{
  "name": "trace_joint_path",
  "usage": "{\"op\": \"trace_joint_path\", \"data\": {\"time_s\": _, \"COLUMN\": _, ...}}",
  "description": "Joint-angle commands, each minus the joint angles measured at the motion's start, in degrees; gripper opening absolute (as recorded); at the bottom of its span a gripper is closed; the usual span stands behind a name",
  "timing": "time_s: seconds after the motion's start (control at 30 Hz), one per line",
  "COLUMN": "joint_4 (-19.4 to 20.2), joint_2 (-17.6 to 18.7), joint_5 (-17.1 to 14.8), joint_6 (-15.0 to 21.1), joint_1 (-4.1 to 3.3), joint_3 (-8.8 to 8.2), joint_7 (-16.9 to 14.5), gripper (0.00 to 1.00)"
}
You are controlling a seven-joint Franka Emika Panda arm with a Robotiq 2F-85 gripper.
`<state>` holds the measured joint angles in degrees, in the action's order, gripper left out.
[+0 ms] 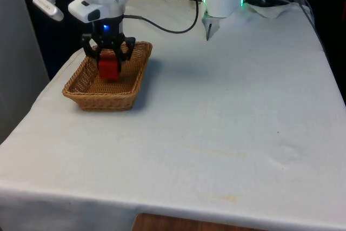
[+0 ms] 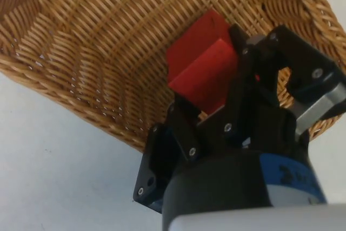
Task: Pick up the cube and place it into the basket.
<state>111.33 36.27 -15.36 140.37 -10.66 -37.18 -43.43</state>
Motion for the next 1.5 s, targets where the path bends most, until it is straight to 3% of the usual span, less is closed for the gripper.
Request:
{"op": "trace_joint_path", "data": {"time_s": 0.0, "joint_4": 0.0, "joint_2": 0.06, "joint_5": -0.17, "joint_6": 0.23, "joint_1": 0.11, "joint_3": 0.17, "joint_7": -0.11, "gripper": 0.03}}
{"op": "trace_joint_path", "data": {"time_s": 0.1, "joint_4": 0.0, "joint_2": 0.0, "joint_5": -0.11, "joint_6": 0.11, "joint_1": 0.0, "joint_3": 0.06, "joint_7": -0.06, "gripper": 0.03}}
{"op": "trace_joint_path", "data": {"time_s": 0.2, "joint_4": 0.0, "joint_2": 0.0, "joint_5": -0.06, "joint_6": 0.06, "joint_1": 0.0, "joint_3": 0.0, "joint_7": -0.06, "gripper": 0.11}}
{"op": "trace_joint_path", "data": {"time_s": 0.33, "joint_4": 0.0, "joint_2": 0.0, "joint_5": -0.06, "joint_6": 0.06, "joint_1": 0.0, "joint_3": -0.06, "joint_7": 0.0, "gripper": 0.48}}
{"op": "trace_joint_path", "data": {"time_s": 0.4, "joint_4": 0.0, "joint_2": 0.0, "joint_5": 0.0, "joint_6": 0.0, "joint_1": -0.06, "joint_3": -0.06, "joint_7": 0.0, "gripper": 0.81}}
{"op": "trace_joint_path", "data": {"time_s": 0.47, "joint_4": 0.0, "joint_2": 0.0, "joint_5": 0.0, "joint_6": 0.0, "joint_1": -0.06, "joint_3": -0.06, "joint_7": 0.0, "gripper": 0.98}}
{"op": "trace_joint_path", "data": {"time_s": 0.8, "joint_4": -0.11, "joint_2": 0.0, "joint_5": 0.0, "joint_6": 0.0, "joint_1": -0.06, "joint_3": -0.17, "joint_7": 0.0, "gripper": 1.0}}
{"op": "trace_joint_path", "data": {"time_s": 1.07, "joint_4": -0.29, "joint_2": -3.61, "joint_5": 0.52, "joint_6": -2.35, "joint_1": -0.92, "joint_3": -1.89, "joint_7": 0.52, "gripper": 1.0}}
{"op": "trace_joint_path", "data": {"time_s": 1.1, "joint_4": -0.4, "joint_2": -3.38, "joint_5": 0.06, "joint_6": -2.23, "joint_1": -0.52, "joint_3": -1.43, "joint_7": 0.11, "gripper": 1.0}}
{"op": "trace_joint_path", "data": {"time_s": 1.17, "joint_4": -0.23, "joint_2": -4.35, "joint_5": 0.52, "joint_6": -2.64, "joint_1": -1.03, "joint_3": -2.12, "joint_7": 0.46, "gripper": 1.0}}
{"op": "trace_joint_path", "data": {"time_s": 1.37, "joint_4": 0.06, "joint_2": -6.65, "joint_5": 0.34, "joint_6": -3.55, "joint_1": -1.03, "joint_3": -2.41, "joint_7": 0.29, "gripper": 1.0}}
{"op": "trace_joint_path", "data": {"time_s": 1.4, "joint_4": -0.17, "joint_2": -6.25, "joint_5": 0.06, "joint_6": -3.38, "joint_1": -0.74, "joint_3": -2.12, "joint_7": 0.11, "gripper": 1.0}}
{"op": "trace_joint_path", "data": {"time_s": 1.47, "joint_4": 0.11, "joint_2": -7.28, "joint_5": 0.29, "joint_6": -3.72, "joint_1": -1.03, "joint_3": -2.46, "joint_7": 0.29, "gripper": 1.0}}
